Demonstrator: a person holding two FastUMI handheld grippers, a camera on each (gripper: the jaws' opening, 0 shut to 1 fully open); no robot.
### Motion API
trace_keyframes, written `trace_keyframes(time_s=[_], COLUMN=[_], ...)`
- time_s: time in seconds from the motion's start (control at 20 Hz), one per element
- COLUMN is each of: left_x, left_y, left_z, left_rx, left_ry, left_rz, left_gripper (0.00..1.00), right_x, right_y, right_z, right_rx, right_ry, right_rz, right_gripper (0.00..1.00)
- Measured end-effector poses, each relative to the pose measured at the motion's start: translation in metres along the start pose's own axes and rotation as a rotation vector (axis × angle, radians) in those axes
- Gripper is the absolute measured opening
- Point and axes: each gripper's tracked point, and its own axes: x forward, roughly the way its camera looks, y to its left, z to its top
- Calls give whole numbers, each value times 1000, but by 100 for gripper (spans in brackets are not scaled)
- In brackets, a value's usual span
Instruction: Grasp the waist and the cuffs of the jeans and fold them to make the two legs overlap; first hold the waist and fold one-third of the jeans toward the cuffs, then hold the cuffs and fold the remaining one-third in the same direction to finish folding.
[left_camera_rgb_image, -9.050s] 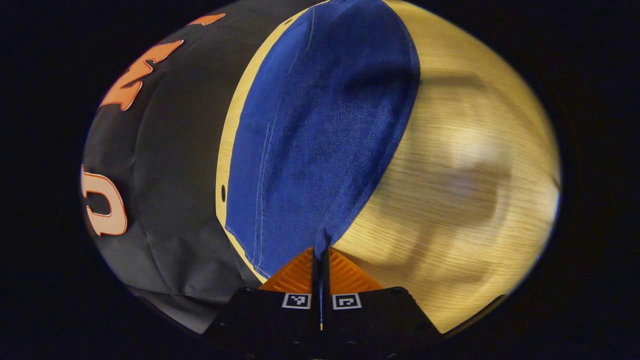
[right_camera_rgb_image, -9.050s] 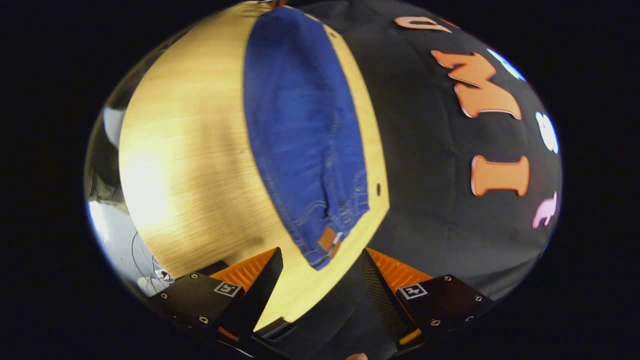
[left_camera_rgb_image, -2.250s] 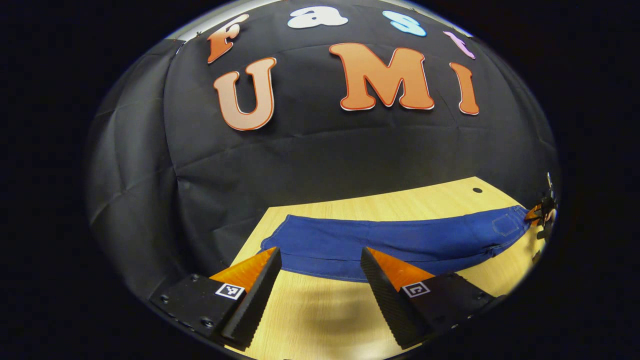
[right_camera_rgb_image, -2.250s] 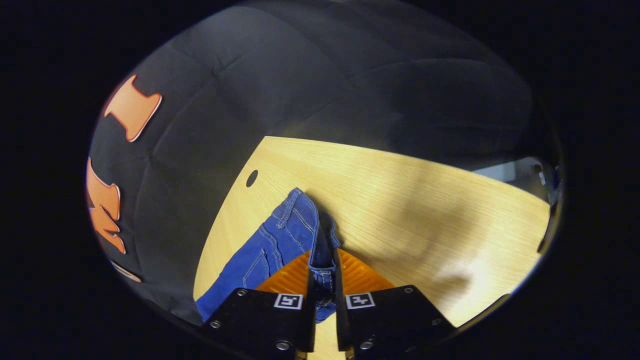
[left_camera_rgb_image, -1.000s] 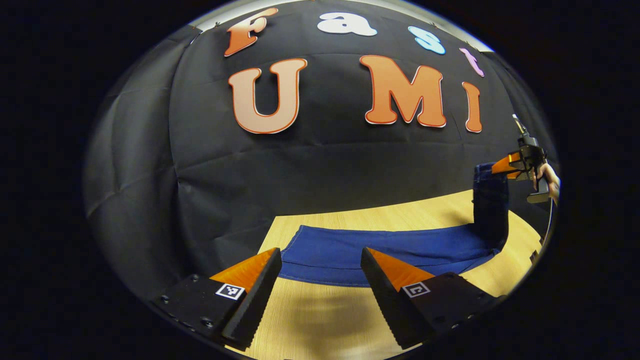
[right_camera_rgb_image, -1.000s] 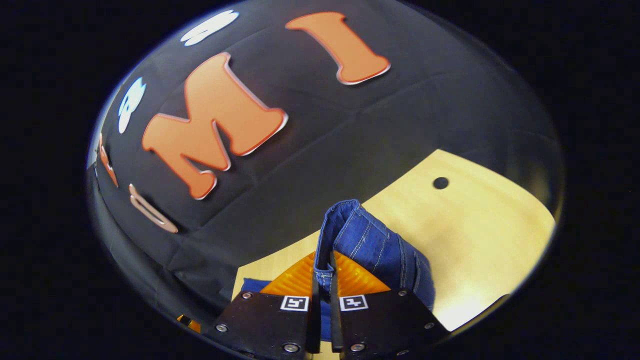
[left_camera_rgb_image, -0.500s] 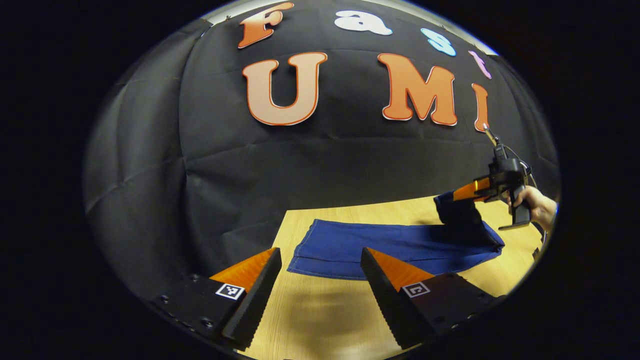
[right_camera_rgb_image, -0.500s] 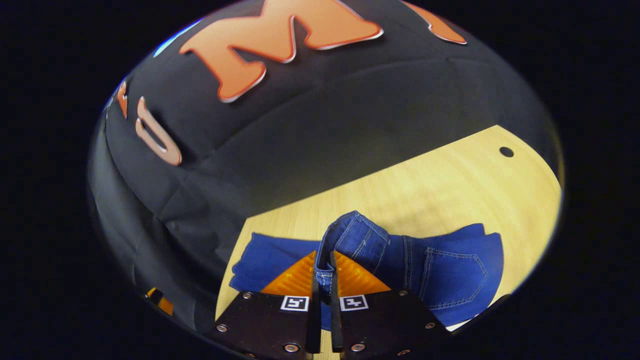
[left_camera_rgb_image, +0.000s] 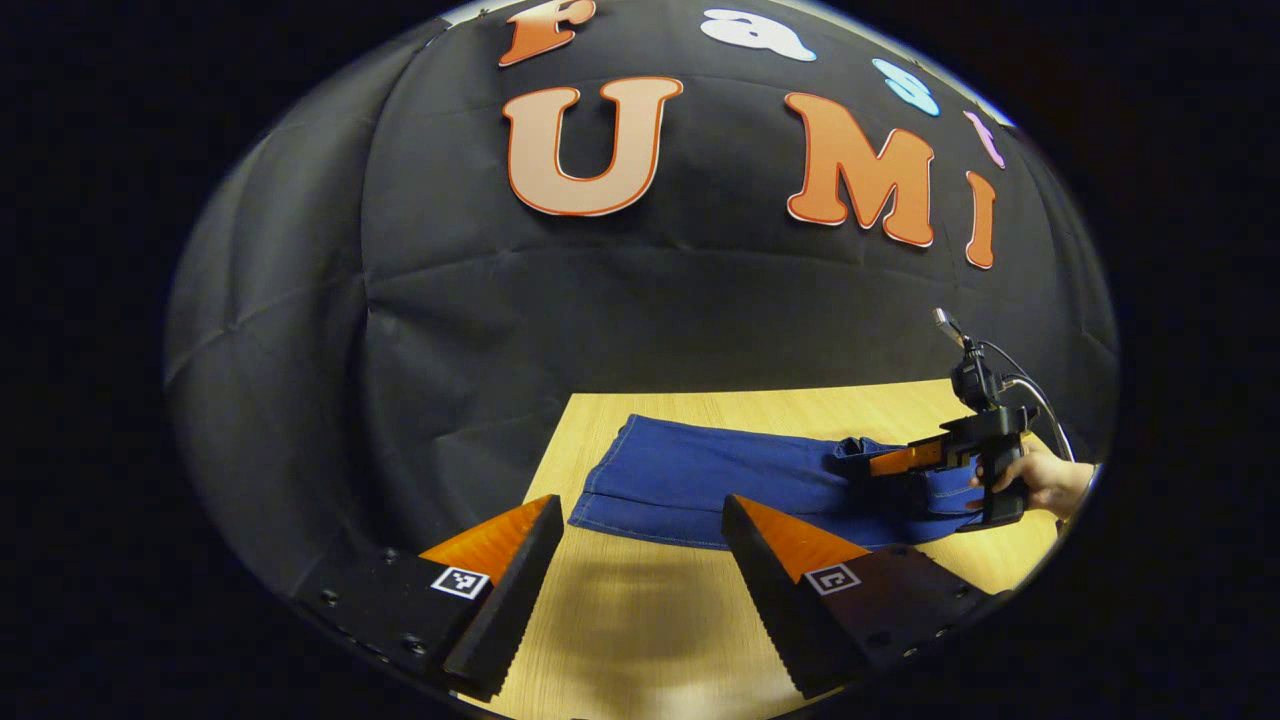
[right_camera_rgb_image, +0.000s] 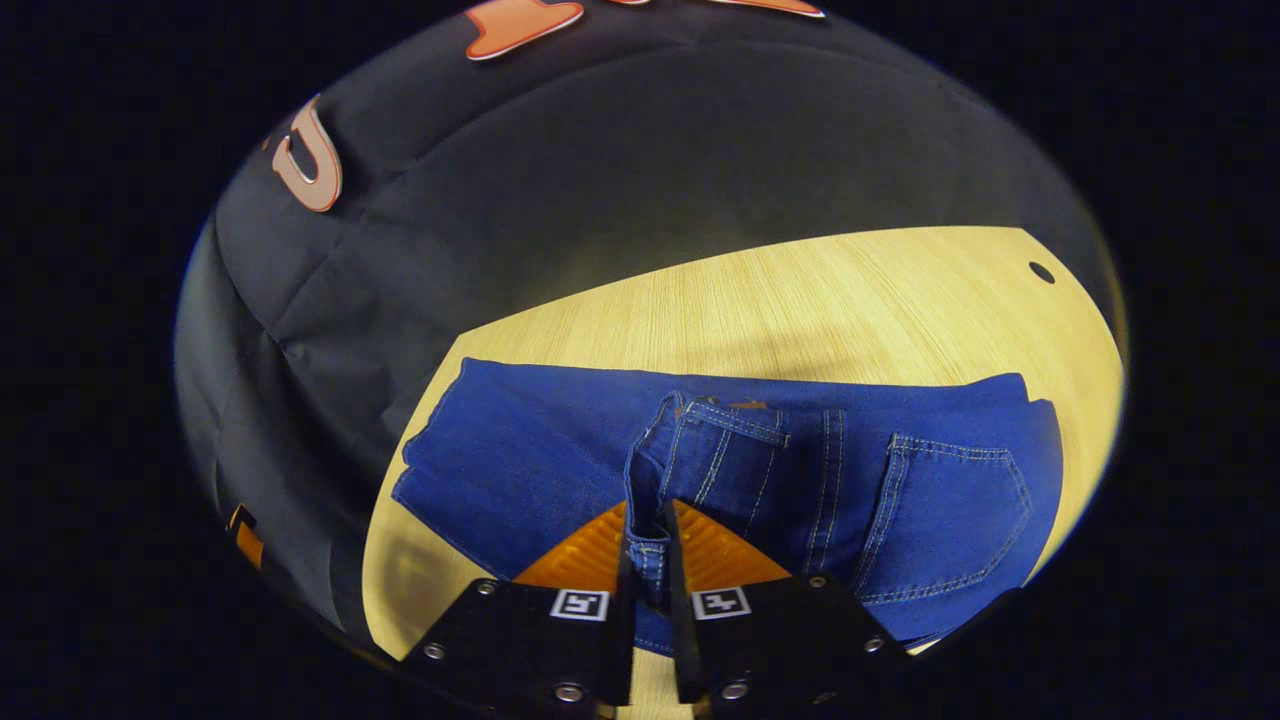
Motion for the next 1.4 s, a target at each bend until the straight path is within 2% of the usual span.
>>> trace_keyframes(time_s=[0.2,0.4,0.7,0.8,0.95,1.1,1.3,1.35,1.4], left_x=[7,28,98,124,161,189,207,203,202], left_y=[2,19,27,30,48,74,73,73,70], left_z=[4,3,-23,-41,-58,-79,-94,-94,-96], left_rx=[-24,-60,-208,-302,-431,-468,-641,-653,-659], left_ry=[7,21,134,201,278,333,379,390,399], left_rz=[8,35,-15,-48,-36,2,-23,-22,-24], left_gripper=[98,99,98,98,98,98,98,96,98], right_x=[-22,-56,-104,-112,-114,-113,-112,-112,-112], right_y=[-22,-33,-70,-76,-78,-82,-85,-85,-85], right_z=[14,34,58,61,61,59,60,60,60], right_rx=[-52,-122,-228,-221,-196,-190,-175,-167,-156], right_ry=[-20,-53,-101,-105,-105,-99,-94,-93,-90], right_rz=[-43,-64,-105,-104,-99,-108,-127,-130,-127], right_gripper=[79,97,97,98,98,98,98,98,97])
